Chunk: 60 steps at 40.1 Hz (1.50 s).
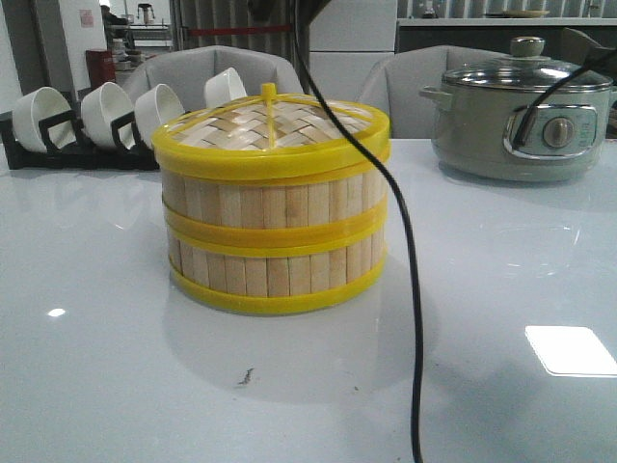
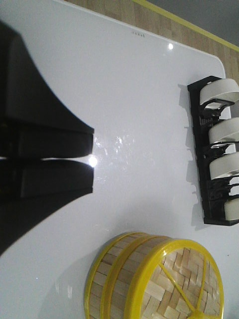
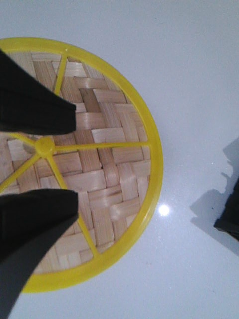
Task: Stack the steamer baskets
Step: 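Raise the right gripper away from the lidded stack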
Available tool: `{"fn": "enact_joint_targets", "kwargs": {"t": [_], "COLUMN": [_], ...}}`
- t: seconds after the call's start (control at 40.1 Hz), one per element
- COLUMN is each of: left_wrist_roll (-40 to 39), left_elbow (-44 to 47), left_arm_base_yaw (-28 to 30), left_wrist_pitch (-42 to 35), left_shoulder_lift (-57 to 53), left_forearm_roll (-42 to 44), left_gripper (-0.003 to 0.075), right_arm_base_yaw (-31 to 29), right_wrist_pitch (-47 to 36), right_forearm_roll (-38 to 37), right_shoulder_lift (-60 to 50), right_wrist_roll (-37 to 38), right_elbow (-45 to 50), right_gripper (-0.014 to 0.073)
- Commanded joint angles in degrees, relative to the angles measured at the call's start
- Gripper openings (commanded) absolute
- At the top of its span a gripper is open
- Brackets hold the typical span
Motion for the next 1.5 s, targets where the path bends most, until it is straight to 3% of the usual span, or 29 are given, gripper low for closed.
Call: {"fn": "enact_joint_targets", "kwargs": {"t": [0.0, 0.224, 0.399, 0.848, 1.197, 1.321, 1.471], "left_wrist_roll": [-0.63, -0.63, -0.63, -0.63, -0.63, -0.63, -0.63], "left_elbow": [-1.51, -1.51, -1.51, -1.51, -1.51, -1.51, -1.51], "left_arm_base_yaw": [-0.38, -0.38, -0.38, -0.38, -0.38, -0.38, -0.38], "left_wrist_pitch": [-4.03, -4.03, -4.03, -4.03, -4.03, -4.03, -4.03], "left_shoulder_lift": [-0.06, -0.06, -0.06, -0.06, -0.06, -0.06, -0.06], "left_forearm_roll": [1.01, 1.01, 1.01, 1.01, 1.01, 1.01, 1.01], "left_gripper": [0.0092, 0.0092, 0.0092, 0.0092, 0.0092, 0.0092, 0.0092], "right_arm_base_yaw": [-1.51, -6.43, -11.4, -26.48, -26.99, -26.99, -26.99], "right_wrist_pitch": [-3.36, -5.21, -9.9, -38.67, -52.56, -57.94, -60.38], "right_forearm_roll": [-0.64, -0.71, -0.71, -0.71, -0.65, -0.65, -0.65], "right_shoulder_lift": [-6.8, -16.13, -26.99, -61.39, -80.17, -84.3, -87.56], "right_wrist_roll": [-0.38, -0.38, -0.38, -0.38, -0.38, -0.38, -0.38], "right_elbow": [-0.19, 9.05, 23.16, 71.24, 98.32, 105.17, 109.88], "right_gripper": [0.0381, 0.0381, 0.0381, 0.0381, 0.0376, 0.0295, 0.0034]}}
